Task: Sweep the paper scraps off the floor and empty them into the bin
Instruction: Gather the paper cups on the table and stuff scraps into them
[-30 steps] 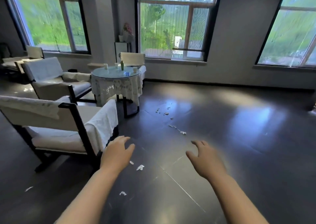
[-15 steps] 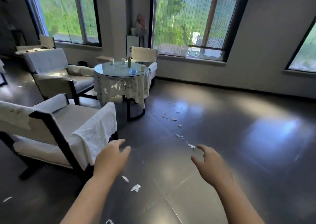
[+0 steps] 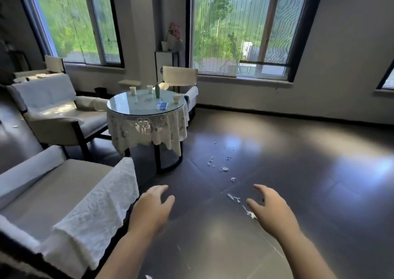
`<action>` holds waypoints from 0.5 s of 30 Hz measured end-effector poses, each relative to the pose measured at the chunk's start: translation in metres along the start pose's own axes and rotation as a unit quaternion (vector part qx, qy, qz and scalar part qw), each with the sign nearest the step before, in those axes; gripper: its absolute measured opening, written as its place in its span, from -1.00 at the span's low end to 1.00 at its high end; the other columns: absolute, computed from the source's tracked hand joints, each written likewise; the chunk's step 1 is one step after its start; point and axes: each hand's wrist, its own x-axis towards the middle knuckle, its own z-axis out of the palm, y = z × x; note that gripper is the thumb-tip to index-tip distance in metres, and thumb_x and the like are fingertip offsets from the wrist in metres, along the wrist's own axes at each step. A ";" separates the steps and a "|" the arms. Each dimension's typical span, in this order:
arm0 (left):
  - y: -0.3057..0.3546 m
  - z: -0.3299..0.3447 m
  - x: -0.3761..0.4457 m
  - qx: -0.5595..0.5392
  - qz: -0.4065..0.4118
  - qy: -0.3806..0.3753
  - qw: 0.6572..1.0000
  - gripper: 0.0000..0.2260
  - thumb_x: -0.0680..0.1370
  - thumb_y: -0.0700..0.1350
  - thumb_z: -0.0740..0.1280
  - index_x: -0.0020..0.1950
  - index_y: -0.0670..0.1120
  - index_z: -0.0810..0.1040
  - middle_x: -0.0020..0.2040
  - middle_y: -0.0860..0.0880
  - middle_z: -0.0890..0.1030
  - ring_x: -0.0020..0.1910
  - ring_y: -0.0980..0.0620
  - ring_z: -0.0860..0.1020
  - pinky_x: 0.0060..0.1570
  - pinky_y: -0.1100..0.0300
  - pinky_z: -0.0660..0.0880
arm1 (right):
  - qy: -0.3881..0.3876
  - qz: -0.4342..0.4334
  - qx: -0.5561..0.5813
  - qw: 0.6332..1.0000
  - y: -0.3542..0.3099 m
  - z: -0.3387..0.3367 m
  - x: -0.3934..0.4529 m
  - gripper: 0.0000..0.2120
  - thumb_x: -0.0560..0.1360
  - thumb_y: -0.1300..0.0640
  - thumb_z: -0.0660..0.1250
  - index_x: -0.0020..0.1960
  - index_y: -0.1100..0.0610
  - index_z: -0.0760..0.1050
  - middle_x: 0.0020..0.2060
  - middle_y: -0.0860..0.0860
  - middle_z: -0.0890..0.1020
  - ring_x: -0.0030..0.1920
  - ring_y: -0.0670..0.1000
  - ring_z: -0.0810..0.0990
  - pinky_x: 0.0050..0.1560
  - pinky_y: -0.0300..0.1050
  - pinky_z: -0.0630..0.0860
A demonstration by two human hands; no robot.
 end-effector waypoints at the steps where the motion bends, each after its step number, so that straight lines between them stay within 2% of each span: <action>1: 0.002 0.006 0.019 0.002 -0.002 0.003 1.000 -0.59 0.61 0.03 0.27 0.46 0.03 0.43 0.42 0.07 0.46 0.38 0.03 0.42 0.30 0.12 0.37 | 0.002 -0.004 0.004 1.000 -0.001 0.003 0.022 -0.52 0.53 -0.03 0.24 0.44 -0.07 0.29 0.38 -0.12 0.38 0.10 -0.09 0.48 0.03 -0.15 0.41; 7: 0.017 0.052 0.136 0.006 -0.025 0.019 0.999 -0.59 0.60 0.03 0.28 0.45 0.03 0.44 0.43 0.07 0.46 0.37 0.02 0.43 0.32 0.08 0.38 | -0.027 -0.048 -0.029 0.998 -0.003 0.022 0.159 -0.49 0.56 -0.06 0.20 0.48 -0.05 0.22 0.45 -0.11 0.30 0.37 -0.04 0.37 0.21 -0.10 0.40; 10: 0.034 0.068 0.196 0.006 -0.046 0.016 0.999 -0.59 0.59 0.04 0.29 0.44 0.03 0.44 0.44 0.07 0.45 0.38 0.01 0.44 0.33 0.06 0.39 | -0.045 -0.083 -0.042 0.995 -0.010 0.024 0.227 -0.49 0.57 -0.07 0.19 0.49 -0.05 0.21 0.46 -0.13 0.28 0.40 -0.06 0.33 0.24 -0.12 0.39; 15: 0.067 0.086 0.290 -0.005 -0.058 0.055 0.997 -0.60 0.60 0.01 0.29 0.44 0.02 0.44 0.45 0.07 0.44 0.41 0.02 0.40 0.34 0.10 0.34 | -0.064 -0.132 -0.041 0.988 -0.034 0.037 0.332 -0.50 0.56 -0.07 0.18 0.48 -0.06 0.22 0.44 -0.16 0.29 0.38 -0.07 0.35 0.22 -0.11 0.41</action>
